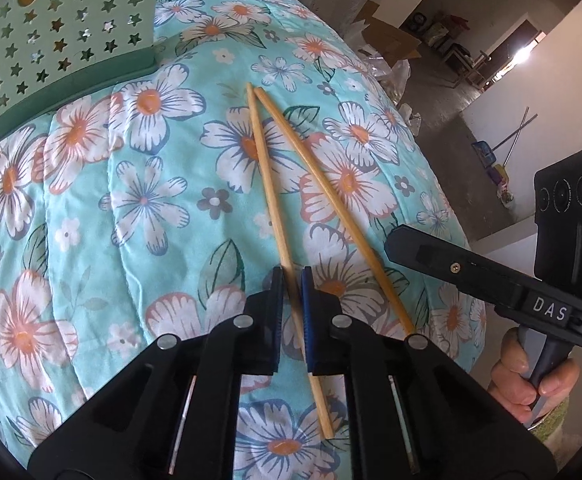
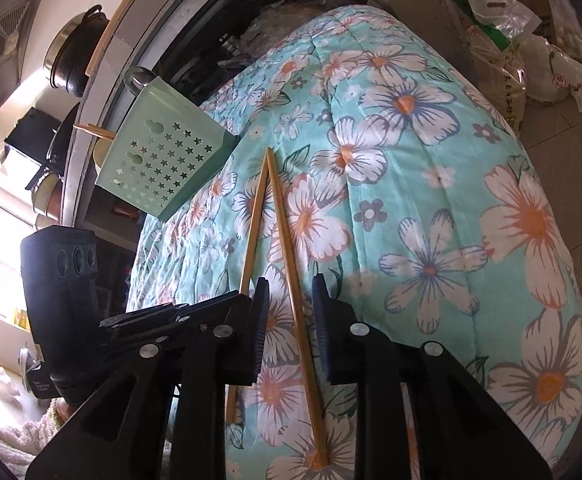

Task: Organize utensils
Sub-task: 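Grasp one chopstick with the right tool while the left tool grasps another, then lift both held chopsticks off the quilt and carry them toward the green holder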

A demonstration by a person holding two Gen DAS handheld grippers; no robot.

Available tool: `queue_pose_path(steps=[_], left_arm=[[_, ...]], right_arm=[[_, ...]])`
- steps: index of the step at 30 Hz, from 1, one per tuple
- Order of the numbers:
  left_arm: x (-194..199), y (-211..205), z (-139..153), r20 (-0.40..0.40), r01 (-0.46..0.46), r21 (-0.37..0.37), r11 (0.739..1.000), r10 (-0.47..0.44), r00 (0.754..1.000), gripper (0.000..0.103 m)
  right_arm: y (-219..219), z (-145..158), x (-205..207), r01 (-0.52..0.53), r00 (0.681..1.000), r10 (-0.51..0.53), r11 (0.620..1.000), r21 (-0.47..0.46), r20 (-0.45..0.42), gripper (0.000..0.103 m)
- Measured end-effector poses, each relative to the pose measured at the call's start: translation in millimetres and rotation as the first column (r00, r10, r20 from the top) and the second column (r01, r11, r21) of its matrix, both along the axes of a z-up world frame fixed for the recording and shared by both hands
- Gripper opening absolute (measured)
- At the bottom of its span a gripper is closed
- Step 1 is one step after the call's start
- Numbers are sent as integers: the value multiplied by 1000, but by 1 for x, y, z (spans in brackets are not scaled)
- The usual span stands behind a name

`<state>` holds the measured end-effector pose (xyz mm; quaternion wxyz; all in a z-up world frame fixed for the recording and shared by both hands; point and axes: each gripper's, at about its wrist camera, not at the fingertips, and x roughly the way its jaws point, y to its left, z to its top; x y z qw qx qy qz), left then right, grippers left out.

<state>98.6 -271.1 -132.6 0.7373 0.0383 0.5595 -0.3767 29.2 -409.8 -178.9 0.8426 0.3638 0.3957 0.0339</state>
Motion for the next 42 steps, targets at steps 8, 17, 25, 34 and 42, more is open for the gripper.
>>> queue_pose_path(steps=[8,17,25,34,42], left_arm=[[-4,52,12,-9,-91,-39,995,91,996,5],[-1,130,13,-22,-248,-55,967,247,969,5],[-5,187,10,-50,-369,-81,926,366,929,5],[-9,208,3,-49,-404,-89,910,402,915,5],[2,202,13,24,-353,-75,933,355,934,20]], right_arm=[[18,-3,20,-24,998,14,987,-159,-63,23],[34,-2,24,-77,994,66,987,-138,-84,7],[73,1,22,-199,977,190,975,-95,-98,7],[101,2,24,-277,954,258,954,-116,-152,8],[105,14,39,-273,958,249,945,-180,-144,26]])
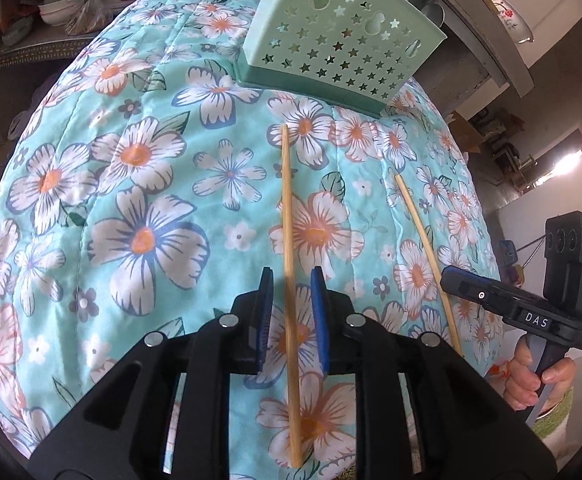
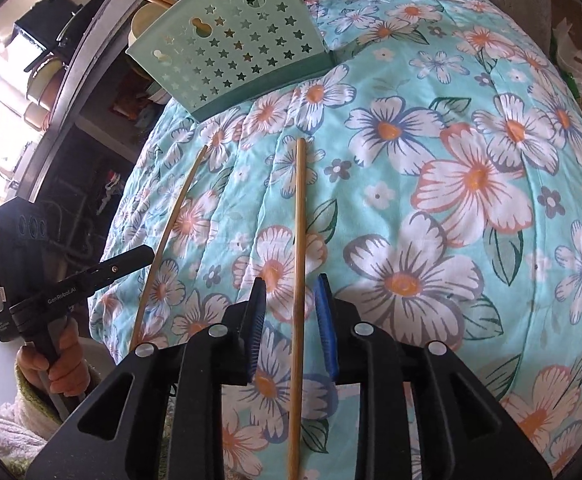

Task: Organize utensils
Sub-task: 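Lift both held chopsticks off the quilt and carry them toward the green holder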

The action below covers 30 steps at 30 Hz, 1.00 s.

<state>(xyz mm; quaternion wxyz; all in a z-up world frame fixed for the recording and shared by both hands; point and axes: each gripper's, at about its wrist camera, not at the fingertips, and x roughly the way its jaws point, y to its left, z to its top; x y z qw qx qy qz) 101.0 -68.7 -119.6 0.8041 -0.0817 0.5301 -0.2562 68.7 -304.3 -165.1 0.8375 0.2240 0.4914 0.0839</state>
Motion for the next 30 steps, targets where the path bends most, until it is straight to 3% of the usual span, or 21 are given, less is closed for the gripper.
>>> queue_pose_path(steps=[10,23,30], left_arm=[[45,-31,11,60,65,125,990,-73,996,21],[82,-65,-11,22,72,257,964,-80,997,20],[85,-78,-12,50,42,291,956,-59,997,17]], right_arm=[[1,2,42,15,1000,-13,998,-55,27,26],[10,-5,75,-9,1000,12,995,-103,23,26],[15,-12,82,-3,1000,5,991,-135,21,14]])
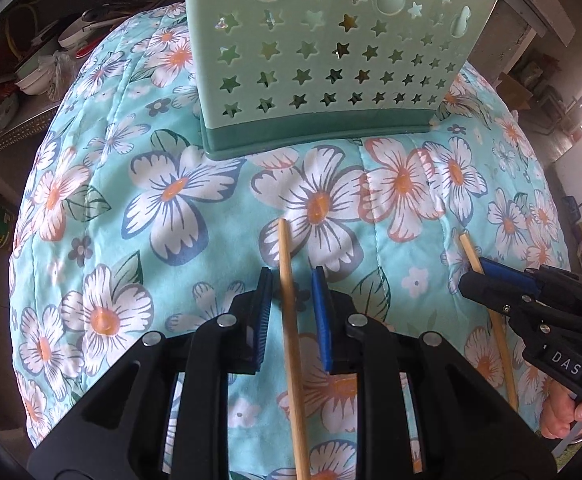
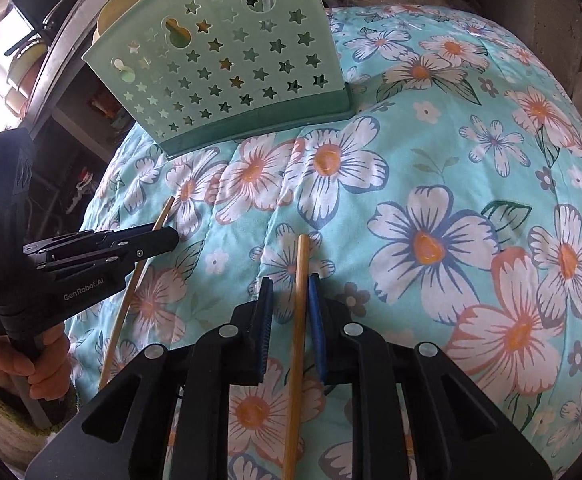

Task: Organize utensils

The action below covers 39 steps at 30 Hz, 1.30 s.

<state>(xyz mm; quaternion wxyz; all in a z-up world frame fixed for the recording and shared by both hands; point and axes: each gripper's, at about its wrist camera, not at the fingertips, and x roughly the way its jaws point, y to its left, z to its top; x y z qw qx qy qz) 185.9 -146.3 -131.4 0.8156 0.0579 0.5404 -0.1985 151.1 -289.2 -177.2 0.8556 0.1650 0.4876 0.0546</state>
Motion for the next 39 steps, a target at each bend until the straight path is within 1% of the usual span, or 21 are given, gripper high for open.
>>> queue_pose_path(steps=[3,4,5,8,11,15,20,24,27,29,34,39], left_arm=[[2,-3,1,11,-19,3,1000,19,1000,11],[2,-4,1,13,-23,4,1000,22,1000,10],[2,-3,1,16,-25,5,1000,25,1000,6],[3,5,4,12,-36,-11,999,36,999,5],[1,11,14,25,-38,-34,999,39,999,5],[-5,20,37,41,-38,-94,995,42,998,5],[-20,42,79,84,-21,-181,983,37,996,5],[-30,46,108,135,2,-213,977,28,990,5],[-42,47,123,175,17,-222,975,23,984,5],[-48,48,131,204,25,-217,976,20,979,5],[-62,44,146,300,29,-152,988,18,954,5],[-74,31,160,385,38,-84,996,-3,923,5]], right_arm=[[-5,2,-3,9,1000,-9,1000,14,3,7],[-6,3,-3,13,1000,-14,1000,26,6,7],[-8,4,-4,15,1000,-15,999,35,10,7],[-11,12,-9,19,999,-20,998,56,29,6],[-15,24,-15,23,998,-28,997,76,61,6],[-21,45,-25,26,993,-38,994,105,110,6],[-34,79,-43,27,980,-54,990,137,194,6],[-41,103,-58,30,965,-65,990,140,253,6],[-44,116,-69,28,955,-69,989,142,289,6],[-45,123,-76,30,949,-72,990,139,307,6],[-48,135,-85,32,936,-78,990,140,342,6],[-48,144,-90,29,926,-79,990,137,369,6]])
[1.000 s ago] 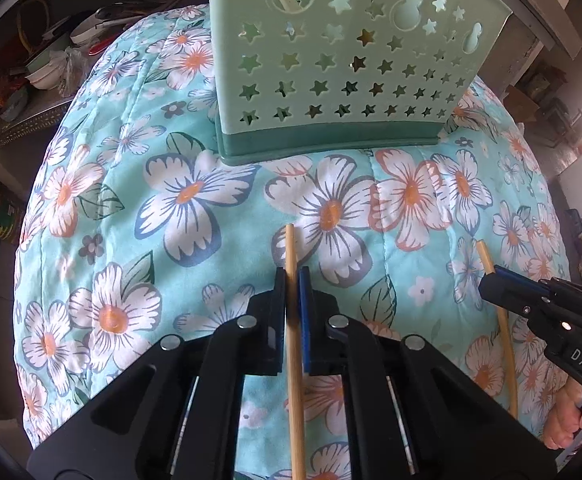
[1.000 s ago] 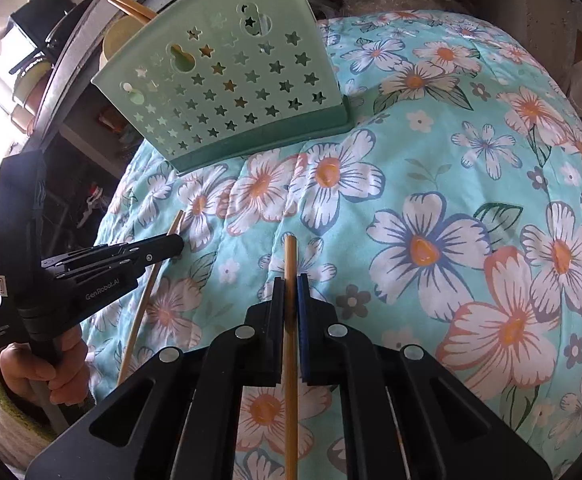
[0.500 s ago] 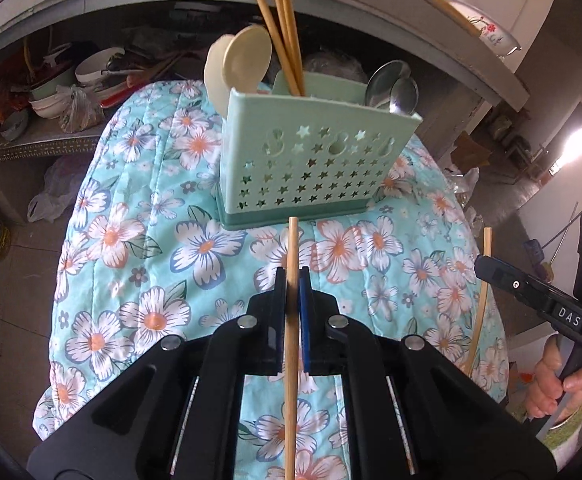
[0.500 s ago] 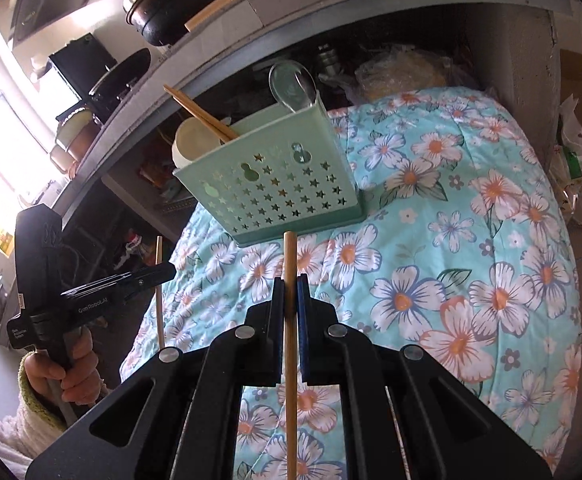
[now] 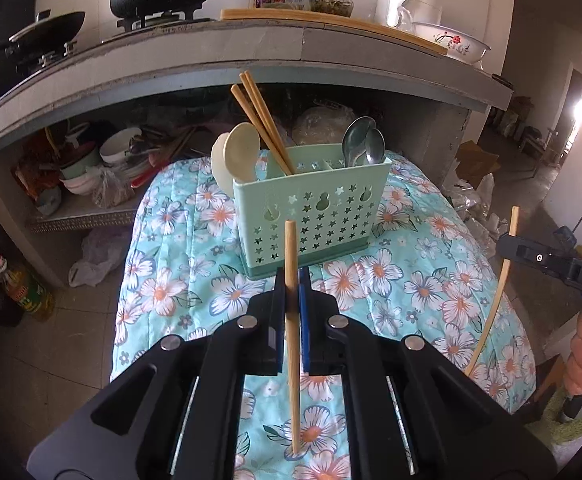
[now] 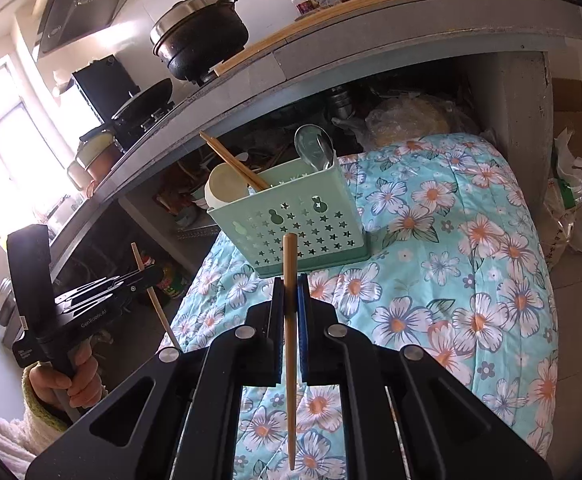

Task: Organize utensils

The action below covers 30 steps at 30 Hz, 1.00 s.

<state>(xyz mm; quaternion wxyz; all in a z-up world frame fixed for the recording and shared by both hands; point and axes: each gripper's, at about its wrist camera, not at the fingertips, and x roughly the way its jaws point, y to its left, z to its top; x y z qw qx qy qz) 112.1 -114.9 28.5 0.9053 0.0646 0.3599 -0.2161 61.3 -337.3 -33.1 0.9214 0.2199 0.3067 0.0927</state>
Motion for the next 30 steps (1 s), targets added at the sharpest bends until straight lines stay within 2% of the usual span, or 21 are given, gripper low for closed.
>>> queue_pose_path(steps=[11,30], left_arm=[[-12,-11,16,90,-15,53,998,10,996,5],[-21,-8,24,138,-30,66,997,21,990,5]], right_arm=[[-1,10,-4,3,1000,-3,1000,-4,25,6],[7,18,-6,-18,999,19,1000,-17,43,6]])
